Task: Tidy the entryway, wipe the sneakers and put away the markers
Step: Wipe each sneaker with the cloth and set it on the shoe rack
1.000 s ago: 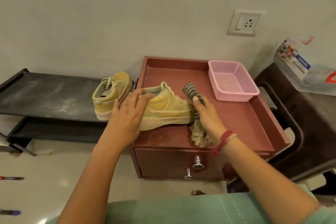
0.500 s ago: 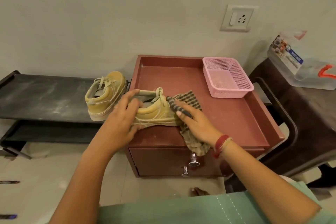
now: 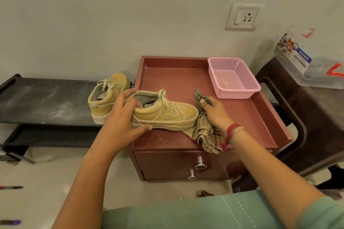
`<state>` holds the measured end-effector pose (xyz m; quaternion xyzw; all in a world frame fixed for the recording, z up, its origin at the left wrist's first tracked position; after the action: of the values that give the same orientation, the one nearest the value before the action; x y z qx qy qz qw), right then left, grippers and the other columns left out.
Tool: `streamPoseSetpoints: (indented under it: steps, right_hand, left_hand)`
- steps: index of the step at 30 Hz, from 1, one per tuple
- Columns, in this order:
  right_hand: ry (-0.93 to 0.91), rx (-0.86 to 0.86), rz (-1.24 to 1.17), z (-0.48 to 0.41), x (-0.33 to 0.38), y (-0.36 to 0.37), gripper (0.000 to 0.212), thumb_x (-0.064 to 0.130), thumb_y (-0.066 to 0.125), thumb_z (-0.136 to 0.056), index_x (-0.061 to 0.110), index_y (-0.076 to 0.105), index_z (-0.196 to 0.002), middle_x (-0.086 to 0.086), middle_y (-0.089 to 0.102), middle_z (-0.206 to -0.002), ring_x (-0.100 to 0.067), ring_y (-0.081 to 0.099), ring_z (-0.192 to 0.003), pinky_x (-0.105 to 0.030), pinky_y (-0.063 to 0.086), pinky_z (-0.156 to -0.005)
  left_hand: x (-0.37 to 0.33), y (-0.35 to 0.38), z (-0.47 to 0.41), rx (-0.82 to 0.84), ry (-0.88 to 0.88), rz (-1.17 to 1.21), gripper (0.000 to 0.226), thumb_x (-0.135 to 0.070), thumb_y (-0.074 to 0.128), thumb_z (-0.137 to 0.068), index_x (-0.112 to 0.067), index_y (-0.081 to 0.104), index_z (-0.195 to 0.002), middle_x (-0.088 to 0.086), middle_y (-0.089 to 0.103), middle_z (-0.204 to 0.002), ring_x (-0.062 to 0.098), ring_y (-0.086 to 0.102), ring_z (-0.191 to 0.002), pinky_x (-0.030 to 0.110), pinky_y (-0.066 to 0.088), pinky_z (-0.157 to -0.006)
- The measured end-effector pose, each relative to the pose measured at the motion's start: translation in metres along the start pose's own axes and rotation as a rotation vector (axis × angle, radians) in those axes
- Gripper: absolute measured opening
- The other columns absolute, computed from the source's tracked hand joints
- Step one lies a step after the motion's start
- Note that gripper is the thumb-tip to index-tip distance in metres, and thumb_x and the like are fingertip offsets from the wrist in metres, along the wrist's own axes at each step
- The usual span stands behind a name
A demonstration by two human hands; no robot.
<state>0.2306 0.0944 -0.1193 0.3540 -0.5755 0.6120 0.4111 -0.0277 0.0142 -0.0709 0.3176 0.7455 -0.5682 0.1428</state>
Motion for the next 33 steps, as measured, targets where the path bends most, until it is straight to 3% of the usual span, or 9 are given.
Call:
streamPoseSetpoints:
  steps: [3,9,14,16,19,23,26,30,33]
  right_hand:
    - [-0.132,-0.123,-0.029,0.009,0.012,-0.011,0.030,0.011,0.046,-0.096,0.013,0.055,-0.125,-0.001,0.061,-0.114,-0.019,0.057,-0.107,-0.035,0.044,-0.097]
    - [-0.584,0.226,0.640,0.039,0.020,0.026,0.056,-0.006,0.040,-0.084,0.022,0.051,-0.132,0.002,0.049,-0.138,-0.016,0.042,-0.129,-0.024,0.028,-0.108]
    - [-0.437,0.058,0.746,0.020,0.014,0.008,0.054,-0.001,0.039,-0.087,0.027,0.052,-0.131,0.003,0.047,-0.141,-0.019,0.045,-0.128,-0.030,0.036,-0.104]
    - [-0.444,0.095,0.570,0.034,0.020,0.019,0.045,0.003,0.042,-0.089,0.023,0.057,-0.126,-0.002,0.059,-0.128,-0.020,0.055,-0.117,-0.022,0.038,-0.098]
    - [-0.508,0.174,0.513,0.055,0.022,0.026,0.050,-0.003,0.040,-0.088,0.021,0.054,-0.129,-0.003,0.058,-0.130,-0.020,0.053,-0.119,-0.030,0.040,-0.101]
    - [-0.420,0.073,0.702,0.025,0.013,0.010,0.054,-0.003,0.037,-0.088,0.025,0.050,-0.133,0.000,0.043,-0.144,-0.019,0.038,-0.133,-0.030,0.022,-0.112]
    - [-0.455,0.102,0.543,0.044,0.019,0.025,0.045,0.001,0.042,-0.090,0.023,0.056,-0.128,0.001,0.056,-0.132,-0.016,0.050,-0.121,-0.026,0.033,-0.107]
    - [-0.422,0.083,0.641,0.030,0.006,0.014,0.054,-0.001,0.037,-0.087,0.027,0.052,-0.131,0.001,0.051,-0.138,-0.020,0.047,-0.125,-0.031,0.032,-0.107]
    - [-0.333,0.028,0.549,0.025,0.009,0.012,0.044,0.007,0.040,-0.091,0.025,0.055,-0.128,0.000,0.058,-0.129,-0.017,0.052,-0.119,-0.018,0.032,-0.099]
  left_hand:
    - [0.005,-0.002,-0.002,-0.044,-0.035,-0.014,0.039,-0.021,0.084,-0.068,-0.021,0.054,-0.094,0.000,0.031,-0.141,0.004,0.020,-0.132,0.028,0.025,-0.105]
    - [-0.002,-0.004,0.000,-0.072,0.010,0.017,0.037,-0.012,0.086,-0.063,-0.019,0.053,-0.076,-0.008,0.036,-0.118,0.004,0.028,-0.125,0.028,0.029,-0.099]
    - [-0.003,-0.002,0.002,-0.080,0.016,0.013,0.037,-0.010,0.086,-0.063,-0.018,0.051,-0.074,-0.007,0.037,-0.120,0.002,0.030,-0.122,0.013,0.025,-0.096]
    - [-0.005,-0.003,0.003,-0.079,0.020,0.007,0.037,-0.010,0.086,-0.062,-0.018,0.052,-0.072,-0.007,0.036,-0.121,0.016,0.034,-0.129,0.026,0.029,-0.101]
    - [-0.009,-0.004,0.007,-0.078,0.024,-0.009,0.038,-0.010,0.087,-0.062,-0.020,0.052,-0.070,-0.006,0.035,-0.122,0.033,0.034,-0.133,0.043,0.034,-0.102]
    - [-0.010,-0.004,0.006,-0.087,-0.008,0.002,0.039,-0.011,0.086,-0.063,-0.022,0.049,-0.070,-0.007,0.036,-0.123,0.032,0.034,-0.134,0.047,0.034,-0.104]
    - [-0.009,-0.004,0.006,-0.087,0.009,0.010,0.041,-0.012,0.087,-0.062,-0.023,0.048,-0.070,-0.006,0.037,-0.122,0.020,0.035,-0.128,0.045,0.036,-0.102]
    - [-0.005,-0.001,0.006,-0.073,-0.024,0.008,0.043,-0.014,0.085,-0.065,-0.028,0.046,-0.073,0.001,0.042,-0.130,0.031,0.031,-0.137,0.057,0.035,-0.105]
    - [-0.003,-0.001,0.004,-0.072,-0.063,0.013,0.039,-0.017,0.084,-0.067,-0.026,0.047,-0.077,0.002,0.042,-0.136,0.029,0.025,-0.141,0.057,0.030,-0.108]
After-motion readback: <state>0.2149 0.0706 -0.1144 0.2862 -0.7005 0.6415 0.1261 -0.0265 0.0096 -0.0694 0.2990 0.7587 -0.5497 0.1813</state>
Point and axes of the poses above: each hand's wrist, its own z-axis away from the middle knuckle, its own y-axis out of the palm, x = y × z, the point moved 4 cm from there along -z, towards the middle knuckle
